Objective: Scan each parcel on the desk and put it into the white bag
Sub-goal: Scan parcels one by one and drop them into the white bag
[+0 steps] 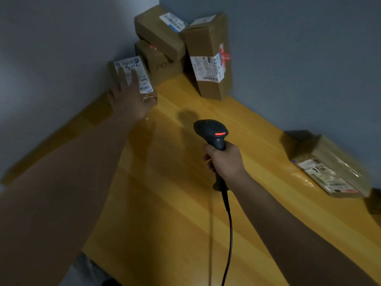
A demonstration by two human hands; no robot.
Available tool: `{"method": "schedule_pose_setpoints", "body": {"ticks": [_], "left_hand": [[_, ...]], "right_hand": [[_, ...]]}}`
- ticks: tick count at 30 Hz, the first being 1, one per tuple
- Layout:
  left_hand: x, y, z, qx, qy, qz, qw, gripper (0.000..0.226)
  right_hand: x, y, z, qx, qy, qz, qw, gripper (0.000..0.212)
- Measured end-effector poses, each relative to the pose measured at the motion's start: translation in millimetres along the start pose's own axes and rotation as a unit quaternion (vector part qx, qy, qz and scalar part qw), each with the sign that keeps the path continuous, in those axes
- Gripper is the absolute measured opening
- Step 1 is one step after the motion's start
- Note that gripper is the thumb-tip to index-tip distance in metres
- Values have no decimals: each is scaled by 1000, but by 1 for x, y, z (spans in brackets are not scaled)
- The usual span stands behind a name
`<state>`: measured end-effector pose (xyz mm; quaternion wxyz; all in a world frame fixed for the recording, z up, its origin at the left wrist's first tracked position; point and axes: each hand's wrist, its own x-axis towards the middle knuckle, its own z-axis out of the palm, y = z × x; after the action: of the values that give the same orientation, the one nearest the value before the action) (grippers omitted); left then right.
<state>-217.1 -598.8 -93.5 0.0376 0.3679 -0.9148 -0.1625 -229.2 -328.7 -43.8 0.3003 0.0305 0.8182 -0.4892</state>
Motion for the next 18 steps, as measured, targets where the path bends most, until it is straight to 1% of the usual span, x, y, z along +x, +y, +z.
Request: {"method": "schedule_pose_setpoints", "body": {"ticks": [3,7,8,11,15,18], "left_hand": [[4,-7,3,27,-43,28,998,89],[-48,1,-2,40,-21,85,995,77],[-68,6,-1,38,-32,101,994,77],[-136,28,3,49,-114,135,983,81],[-225,55,1,42,-187,190,963,86],[-270,66,-1,17,-235,188,954,91]], "right_hand": [[5,3,-1,9,-8,16,1000,7],[0,4,-11,-9,-15,11,1000,8],[-6,4,-16,-15,-14,12,1000,8],[-30,10,-38,-36,-11,22,999,9],[-80,25,-70,-71,-8,42,997,9],[-119,42,-90,-106,-24,72,991,9]]}}
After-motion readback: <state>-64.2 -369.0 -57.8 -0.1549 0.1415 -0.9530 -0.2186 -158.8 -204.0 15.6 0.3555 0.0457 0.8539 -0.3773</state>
